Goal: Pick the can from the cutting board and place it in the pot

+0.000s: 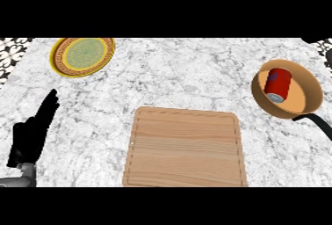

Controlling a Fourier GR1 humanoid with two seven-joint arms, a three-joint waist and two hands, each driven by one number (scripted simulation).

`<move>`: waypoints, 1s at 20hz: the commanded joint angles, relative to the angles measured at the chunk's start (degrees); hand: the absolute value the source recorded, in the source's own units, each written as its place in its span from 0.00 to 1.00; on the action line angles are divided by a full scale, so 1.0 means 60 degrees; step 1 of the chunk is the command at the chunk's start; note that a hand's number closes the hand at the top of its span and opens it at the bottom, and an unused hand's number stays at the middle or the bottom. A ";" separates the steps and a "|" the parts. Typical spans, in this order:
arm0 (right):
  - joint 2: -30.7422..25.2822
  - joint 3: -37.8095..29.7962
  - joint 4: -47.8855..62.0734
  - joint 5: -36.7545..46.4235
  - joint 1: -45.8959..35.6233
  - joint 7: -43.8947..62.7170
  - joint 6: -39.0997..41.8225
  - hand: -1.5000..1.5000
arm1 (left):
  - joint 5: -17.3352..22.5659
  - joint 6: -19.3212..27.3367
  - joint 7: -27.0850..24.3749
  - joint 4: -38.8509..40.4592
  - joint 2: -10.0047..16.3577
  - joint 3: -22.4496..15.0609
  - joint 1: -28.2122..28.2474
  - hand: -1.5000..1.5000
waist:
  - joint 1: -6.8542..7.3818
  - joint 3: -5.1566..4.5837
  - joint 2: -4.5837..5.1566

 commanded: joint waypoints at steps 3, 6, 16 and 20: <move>-0.0024 -0.0671 -0.0332 -0.0609 0.0326 -0.1512 -0.1208 0.00 | 0.0183 -0.0171 0.0165 0.0156 0.0108 0.0265 -0.0272 0.50 | -0.0018 0.0004 0.0008; 0.0441 -0.1053 -0.1231 -0.0998 0.0103 -0.1940 -0.2765 0.00 | -0.0217 0.0101 -0.0169 0.0158 -0.0183 -0.0080 0.0100 0.50 | -0.0078 0.0001 -0.0058; 0.0792 -0.2347 -0.2464 -0.3096 0.0646 -0.3719 -0.2248 0.00 | 0.0070 -0.0088 0.0423 -0.0396 -0.0146 0.0362 0.0320 0.50 | -0.0440 -0.0024 -0.0230; 0.1568 -0.1960 -0.4753 -0.3493 0.1798 -0.3135 -0.1779 0.00 | -0.0143 0.0001 -0.0058 -0.0051 -0.0144 0.0571 0.0784 0.50 | -0.0779 -0.0039 -0.0369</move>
